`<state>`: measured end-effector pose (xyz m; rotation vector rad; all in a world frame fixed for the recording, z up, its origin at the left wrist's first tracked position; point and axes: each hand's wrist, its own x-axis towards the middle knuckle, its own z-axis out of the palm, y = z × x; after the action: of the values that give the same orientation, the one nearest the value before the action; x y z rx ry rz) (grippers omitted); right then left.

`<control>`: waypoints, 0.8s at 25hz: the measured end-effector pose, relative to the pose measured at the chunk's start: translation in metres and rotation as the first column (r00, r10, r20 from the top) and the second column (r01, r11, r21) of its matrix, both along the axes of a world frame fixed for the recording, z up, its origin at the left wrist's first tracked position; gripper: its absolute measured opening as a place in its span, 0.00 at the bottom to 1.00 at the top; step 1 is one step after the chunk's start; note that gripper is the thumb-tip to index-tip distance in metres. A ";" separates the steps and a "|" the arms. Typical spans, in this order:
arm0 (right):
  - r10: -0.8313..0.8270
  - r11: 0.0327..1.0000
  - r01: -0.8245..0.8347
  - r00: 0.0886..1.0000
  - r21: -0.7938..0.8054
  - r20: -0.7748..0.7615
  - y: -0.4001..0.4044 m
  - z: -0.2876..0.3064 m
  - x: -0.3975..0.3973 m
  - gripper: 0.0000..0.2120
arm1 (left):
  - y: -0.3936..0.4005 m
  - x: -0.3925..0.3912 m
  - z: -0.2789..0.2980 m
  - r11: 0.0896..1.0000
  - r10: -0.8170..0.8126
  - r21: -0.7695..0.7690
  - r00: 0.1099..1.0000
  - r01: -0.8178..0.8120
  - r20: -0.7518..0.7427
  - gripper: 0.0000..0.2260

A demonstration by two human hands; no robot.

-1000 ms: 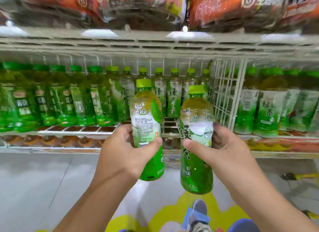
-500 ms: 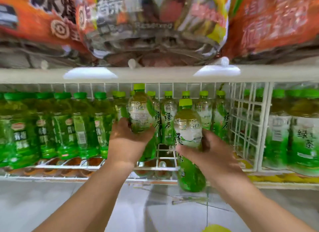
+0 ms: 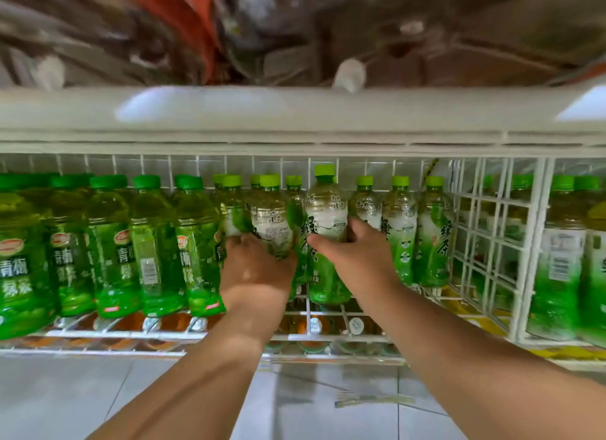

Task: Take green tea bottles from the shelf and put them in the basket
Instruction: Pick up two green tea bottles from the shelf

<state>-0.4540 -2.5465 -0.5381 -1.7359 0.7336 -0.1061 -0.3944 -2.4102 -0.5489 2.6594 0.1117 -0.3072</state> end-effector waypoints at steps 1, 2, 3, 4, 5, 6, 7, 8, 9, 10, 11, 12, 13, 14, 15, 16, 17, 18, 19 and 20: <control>-0.006 1.000 0.006 1.000 -0.011 0.008 0.002 -0.003 0.003 0.15 | -0.002 0.000 -0.001 1.000 -0.017 0.007 1.000 0.017 0.010 0.37; -0.011 1.000 0.011 1.000 -0.015 0.013 0.004 -0.005 0.007 0.16 | -0.003 -0.001 -0.002 1.000 -0.023 -0.006 1.000 0.023 0.020 0.36; -0.012 1.000 0.012 1.000 -0.026 0.008 0.007 -0.008 0.011 0.17 | -0.004 0.000 -0.004 0.999 -0.014 -0.040 1.000 0.015 0.025 0.36; -0.015 0.999 0.014 1.000 -0.045 -0.013 0.010 -0.013 0.016 0.18 | -0.003 0.002 -0.005 0.997 0.007 -0.077 1.000 -0.005 0.023 0.36; -0.022 0.995 0.018 0.999 -0.095 -0.045 0.013 -0.019 0.021 0.19 | -0.003 0.004 -0.006 0.997 0.016 -0.078 1.000 -0.015 0.022 0.36; -0.022 0.988 0.009 0.997 -0.155 -0.080 0.016 -0.027 0.025 0.21 | -0.003 0.004 -0.007 1.000 0.008 -0.030 1.000 -0.007 0.025 0.36; -0.019 0.978 -0.001 0.995 -0.208 -0.095 0.018 -0.032 0.028 0.23 | -0.002 0.005 -0.007 0.999 -0.011 0.044 0.999 0.009 0.038 0.37; -0.019 0.968 -0.008 0.994 -0.252 -0.107 0.018 -0.037 0.030 0.25 | -0.001 0.006 -0.007 0.993 -0.030 0.116 0.998 0.023 0.053 0.37; -0.016 0.960 -0.018 0.993 -0.281 -0.120 0.018 -0.039 0.030 0.25 | 0.000 0.005 -0.007 0.985 -0.045 0.170 0.997 0.033 0.067 0.38; -0.008 0.952 -0.035 0.990 -0.304 -0.140 0.017 -0.039 0.030 0.24 | 0.001 0.005 -0.008 0.979 -0.057 0.198 0.996 0.041 0.073 0.37; 0.002 0.947 -0.054 0.986 -0.316 -0.164 0.016 -0.040 0.030 0.23 | 0.001 0.003 -0.009 0.978 -0.063 0.205 0.995 0.047 0.071 0.37; 0.007 0.942 -0.069 0.982 -0.328 -0.187 0.016 -0.039 0.031 0.23 | 0.001 0.002 -0.011 0.978 -0.066 0.200 0.996 0.052 0.062 0.36; 0.005 0.938 -0.077 0.978 -0.339 -0.209 0.017 -0.039 0.032 0.22 | 0.000 0.000 -0.013 0.981 -0.065 0.186 0.997 0.055 0.052 0.34; 0.003 0.933 -0.083 0.975 -0.350 -0.222 0.018 -0.040 0.033 0.22 | -0.002 0.000 -0.013 0.985 -0.061 0.167 0.997 0.052 0.045 0.33; 0.003 0.930 -0.086 0.974 -0.358 -0.225 0.020 -0.038 0.034 0.22 | -0.004 0.000 -0.013 0.988 -0.053 0.150 0.998 0.047 0.038 0.32; 0.007 0.930 -0.089 0.974 -0.357 -0.225 0.021 -0.037 0.034 0.22 | -0.005 0.000 -0.013 0.990 -0.048 0.136 0.998 0.044 0.028 0.32; 0.014 0.932 -0.093 0.975 -0.351 -0.221 0.020 -0.035 0.032 0.22 | -0.006 0.000 -0.012 0.992 -0.046 0.117 0.999 0.044 0.016 0.32; 0.026 0.936 -0.101 0.975 -0.336 -0.223 0.019 -0.034 0.029 0.23 | -0.004 -0.002 -0.011 0.995 -0.047 0.091 0.999 0.046 0.004 0.32; 0.044 0.938 -0.120 0.971 -0.324 -0.234 0.018 -0.032 0.025 0.23 | -0.002 -0.004 -0.010 0.996 -0.055 0.064 0.998 0.055 -0.003 0.33; 0.065 0.933 -0.149 0.965 -0.327 -0.255 0.017 -0.029 0.020 0.24 | 0.002 -0.008 -0.009 0.996 -0.081 0.041 0.997 0.080 0.006 0.33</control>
<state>-0.4336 -2.5297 -0.5670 -2.1477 0.8299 0.0574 -0.4026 -2.4084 -0.5581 2.7097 0.0084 -0.3240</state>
